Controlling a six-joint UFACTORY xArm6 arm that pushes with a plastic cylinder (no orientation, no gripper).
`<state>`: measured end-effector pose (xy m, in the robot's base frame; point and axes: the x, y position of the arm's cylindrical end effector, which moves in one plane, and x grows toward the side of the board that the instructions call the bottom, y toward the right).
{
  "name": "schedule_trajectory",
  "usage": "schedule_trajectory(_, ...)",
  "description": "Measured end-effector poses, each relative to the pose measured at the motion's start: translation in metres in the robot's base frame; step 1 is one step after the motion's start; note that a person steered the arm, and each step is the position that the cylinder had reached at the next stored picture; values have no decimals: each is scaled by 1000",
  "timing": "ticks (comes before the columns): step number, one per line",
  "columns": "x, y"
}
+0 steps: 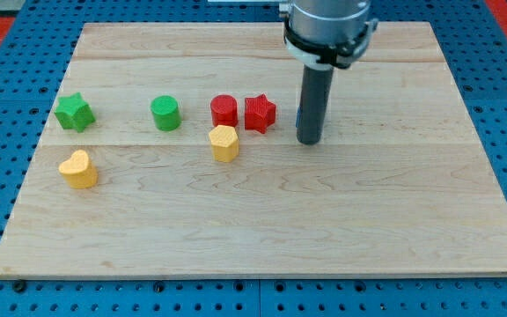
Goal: Slide the yellow hexagon towards the center right
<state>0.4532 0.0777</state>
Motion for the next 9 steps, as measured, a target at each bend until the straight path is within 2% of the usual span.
schedule_trajectory(1,63,-14)
schedule_trajectory(2,75,-116)
schedule_trajectory(3,41,-178)
schedule_trajectory(4,26,-190)
schedule_trajectory(6,10,-156)
schedule_trajectory(7,2,-163)
schedule_trajectory(8,-4,-138)
schedule_trajectory(9,-4,-86)
